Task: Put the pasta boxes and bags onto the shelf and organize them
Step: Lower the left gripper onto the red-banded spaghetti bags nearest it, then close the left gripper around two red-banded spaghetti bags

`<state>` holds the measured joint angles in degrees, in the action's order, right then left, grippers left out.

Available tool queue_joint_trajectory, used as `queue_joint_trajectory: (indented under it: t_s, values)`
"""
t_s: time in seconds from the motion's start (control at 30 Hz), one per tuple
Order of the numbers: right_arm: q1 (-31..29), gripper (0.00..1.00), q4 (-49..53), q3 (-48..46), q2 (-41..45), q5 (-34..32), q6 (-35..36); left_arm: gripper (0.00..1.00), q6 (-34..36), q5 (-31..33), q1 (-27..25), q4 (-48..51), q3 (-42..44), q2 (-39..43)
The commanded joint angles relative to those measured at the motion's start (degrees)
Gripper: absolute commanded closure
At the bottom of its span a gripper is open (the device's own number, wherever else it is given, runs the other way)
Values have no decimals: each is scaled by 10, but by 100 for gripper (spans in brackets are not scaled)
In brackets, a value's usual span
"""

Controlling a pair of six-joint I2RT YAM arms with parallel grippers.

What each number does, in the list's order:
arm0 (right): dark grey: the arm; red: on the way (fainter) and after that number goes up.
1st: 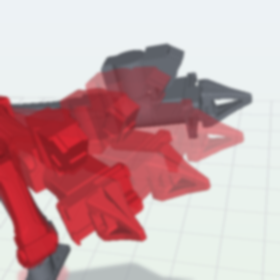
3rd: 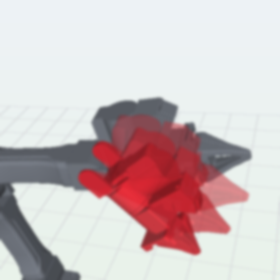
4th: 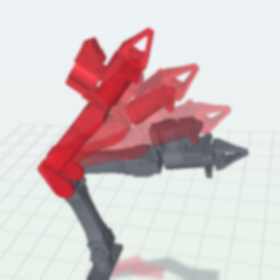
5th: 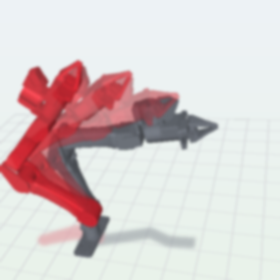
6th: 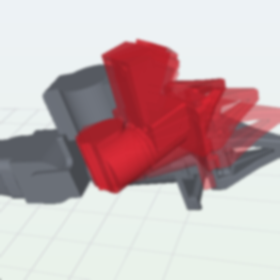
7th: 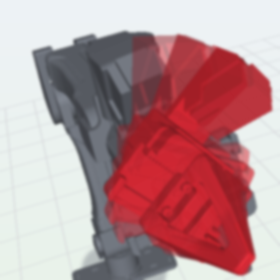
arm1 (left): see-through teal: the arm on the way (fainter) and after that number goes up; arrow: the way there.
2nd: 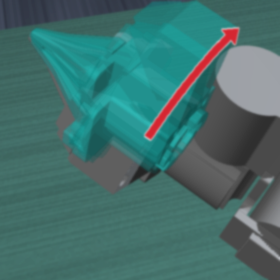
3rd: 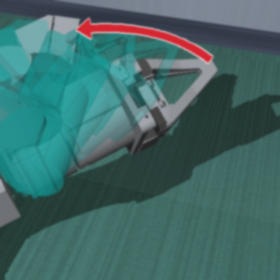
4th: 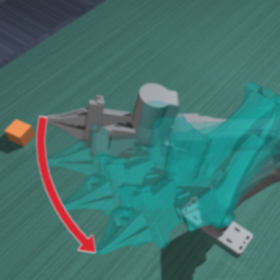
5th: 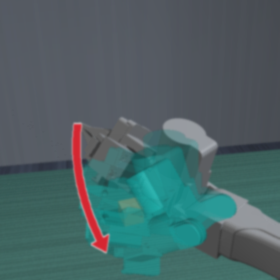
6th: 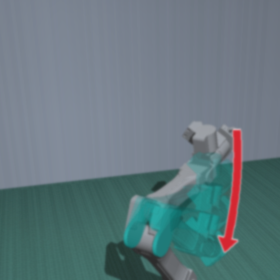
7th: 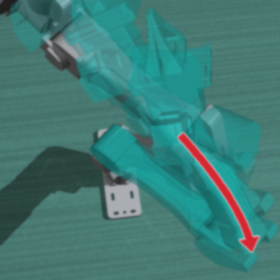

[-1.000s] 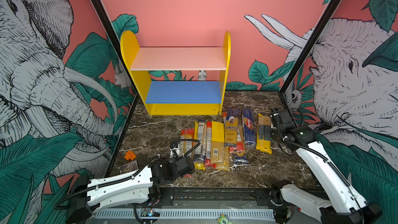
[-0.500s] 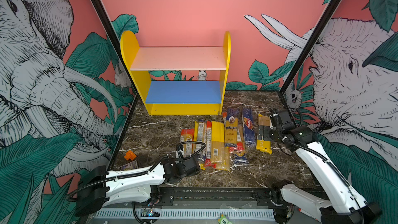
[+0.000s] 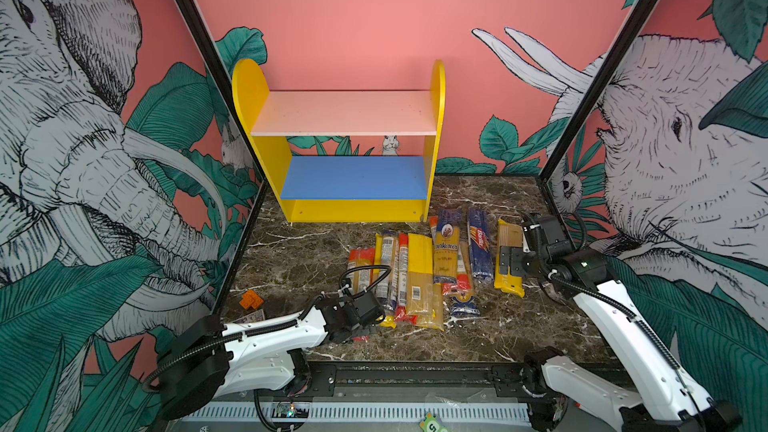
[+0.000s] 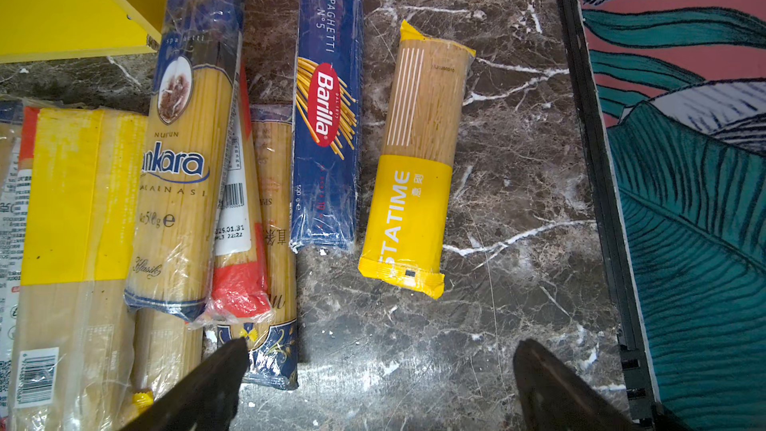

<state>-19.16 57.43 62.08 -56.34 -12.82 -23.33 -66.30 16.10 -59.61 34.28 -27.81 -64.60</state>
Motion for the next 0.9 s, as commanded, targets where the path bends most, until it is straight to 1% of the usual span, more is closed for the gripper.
queue_joint_trajectory:
  t_s: [0.0,0.07,0.17,0.3,0.5,0.7,0.8,0.87]
  values:
    - [-4,1,6,-3,4,-8,5,9,23,5,43,16,16,0]
    - [-4,1,7,-3,2,-6,7,9,38,-1,62,4,21,6]
    - [-4,1,7,-2,-2,-3,10,9,61,1,82,16,7,1]
    - [-4,1,7,4,-5,0,12,9,91,-6,103,24,-4,-4]
    - [-4,1,6,7,-10,5,14,10,125,-15,123,34,-21,15]
    - [-4,1,4,8,-16,10,14,10,177,-36,159,55,-35,25]
    - [-4,1,2,9,-20,8,18,10,204,-52,179,48,-42,8]
    - [-4,1,1,11,-24,8,21,10,221,-63,185,35,-48,-18]
